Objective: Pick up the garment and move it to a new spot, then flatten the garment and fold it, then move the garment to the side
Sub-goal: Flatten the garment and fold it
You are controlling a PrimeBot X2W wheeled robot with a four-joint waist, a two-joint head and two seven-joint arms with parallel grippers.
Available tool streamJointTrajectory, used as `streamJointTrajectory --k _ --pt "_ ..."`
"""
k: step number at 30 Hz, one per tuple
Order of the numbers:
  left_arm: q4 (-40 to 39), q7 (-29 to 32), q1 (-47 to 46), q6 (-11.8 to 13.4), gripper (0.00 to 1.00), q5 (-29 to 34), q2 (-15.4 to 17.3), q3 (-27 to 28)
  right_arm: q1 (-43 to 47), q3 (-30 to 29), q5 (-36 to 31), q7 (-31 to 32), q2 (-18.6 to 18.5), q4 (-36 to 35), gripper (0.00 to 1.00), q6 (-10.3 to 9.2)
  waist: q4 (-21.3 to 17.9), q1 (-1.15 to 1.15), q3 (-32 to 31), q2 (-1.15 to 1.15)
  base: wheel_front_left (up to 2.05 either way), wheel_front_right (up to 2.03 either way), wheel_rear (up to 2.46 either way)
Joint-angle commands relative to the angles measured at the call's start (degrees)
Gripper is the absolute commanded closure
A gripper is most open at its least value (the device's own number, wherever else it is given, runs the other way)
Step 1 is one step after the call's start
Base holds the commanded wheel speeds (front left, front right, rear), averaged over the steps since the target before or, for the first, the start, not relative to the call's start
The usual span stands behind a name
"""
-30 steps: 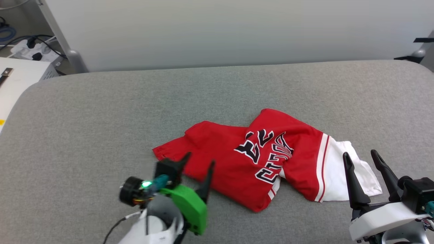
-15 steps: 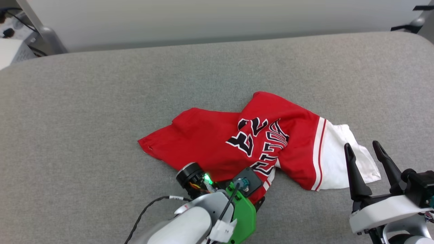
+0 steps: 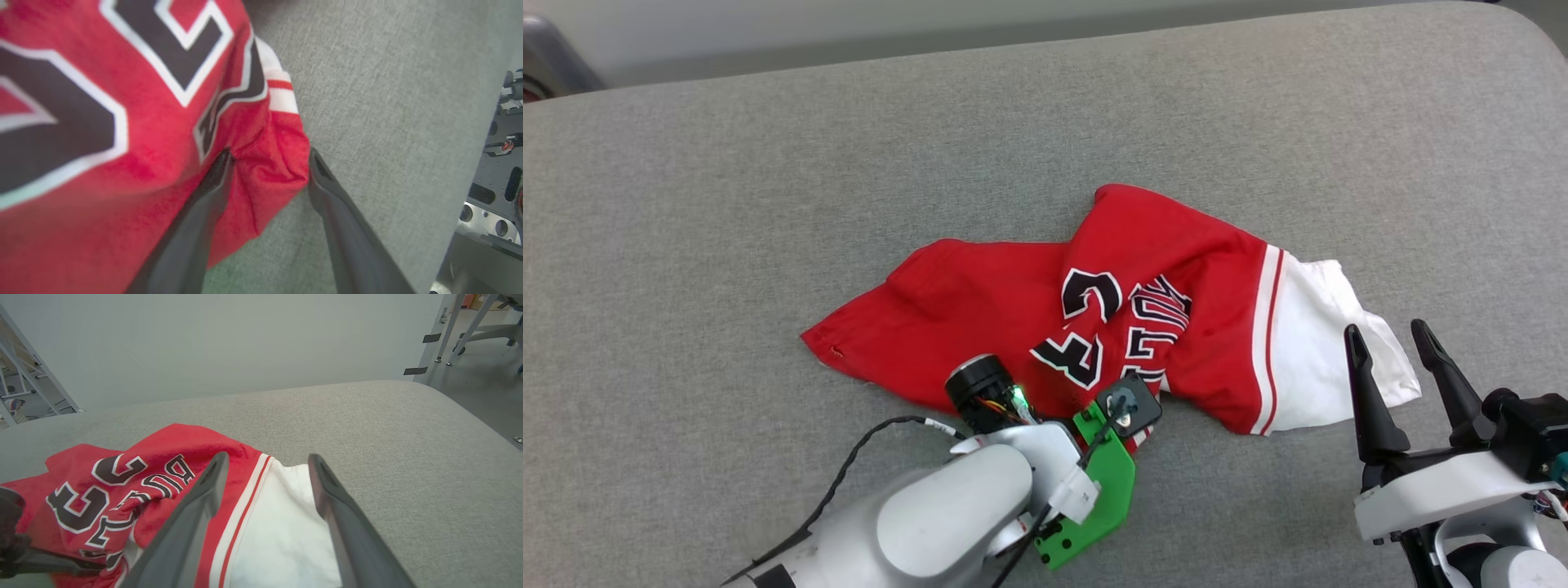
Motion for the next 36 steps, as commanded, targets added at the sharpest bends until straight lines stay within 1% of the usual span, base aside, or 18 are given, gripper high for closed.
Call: streamJointTrajectory --k 1,5,8,13,17,22,26,28,31,32,34,36 --pt "2.4 0.2 2.2 -0.4 1.0 -1.1 0.8 -2.4 -0.8 -0.3 0.3 -0.4 0.2 0.4 0.0 -0.01 0.1 0.0 -0.2 0.0 0.0 0.0 0.0" --pt "1.6 -4.4 0.9 -0.4 1.0 -1.7 2.1 -2.0 -0.4 -1.0 0.3 -0.3 0.3 1.1 0.0 -0.01 1.2 0.0 -1.6 0.0 0.0 0.0 0.0" --pt "0.0 -7.0 0.8 0.3 1.0 -1.4 3.4 -1.1 0.0 -1.6 0.4 -0.2 0.4 1.3 0.0 -0.01 2.5 0.0 -2.9 0.0 0.0 0.0 0.0" --pt "-6.8 -9.9 1.1 3.3 1.0 -1.3 6.6 1.5 1.1 -2.5 0.7 0.3 0.5 1.4 0.0 -0.01 5.3 0.0 -5.1 0.0 0.0 0.0 0.0" --pt "-13.6 -10.4 1.3 6.1 1.0 -1.4 10.0 3.9 1.8 -2.9 0.9 0.6 0.6 1.6 0.0 -0.01 7.4 0.0 -6.6 0.0 0.0 0.0 0.0" --pt "-21.3 -9.1 1.7 9.7 1.0 -1.2 15.6 6.5 2.7 -3.8 1.3 1.1 0.6 1.7 0.0 -0.01 9.6 0.0 -8.0 0.0 0.0 0.0 0.0" --pt "-25.2 -7.2 3.5 12.6 1.0 -2.1 20.6 8.4 3.3 -4.3 1.6 1.3 0.6 1.6 0.0 -0.01 10.8 0.0 -8.5 0.0 0.0 0.0 0.0" --pt "-25.9 -6.4 5.0 13.9 1.0 -3.1 23.0 9.3 3.6 -4.3 1.7 1.5 0.6 1.5 0.0 -0.01 11.1 0.0 -8.5 0.0 0.0 0.0 0.0" --pt "-25.2 -6.2 7.9 15.8 1.0 -5.5 25.5 10.6 3.7 -4.3 1.7 1.7 0.6 1.2 0.0 -0.01 11.4 0.0 -8.2 0.0 0.0 0.0 0.0" --pt "-24.5 -6.7 9.2 16.3 1.0 -6.6 25.9 11.1 3.7 -4.3 1.7 1.8 0.6 1.1 0.0 -0.01 11.5 0.0 -7.9 0.0 0.0 0.0 0.0" --pt "-22.6 -8.1 11.2 16.8 1.0 -8.9 25.6 12.0 3.6 -4.4 1.6 1.9 0.6 0.8 0.0 -0.01 11.6 0.0 -7.4 0.0 0.0 0.0 0.0" --pt "-20.1 -9.8 12.7 16.9 1.0 -10.5 24.5 12.6 3.4 -4.5 1.5 2.1 0.6 0.5 0.0 -0.01 11.6 0.0 -6.7 0.0 0.0 0.0 0.0"
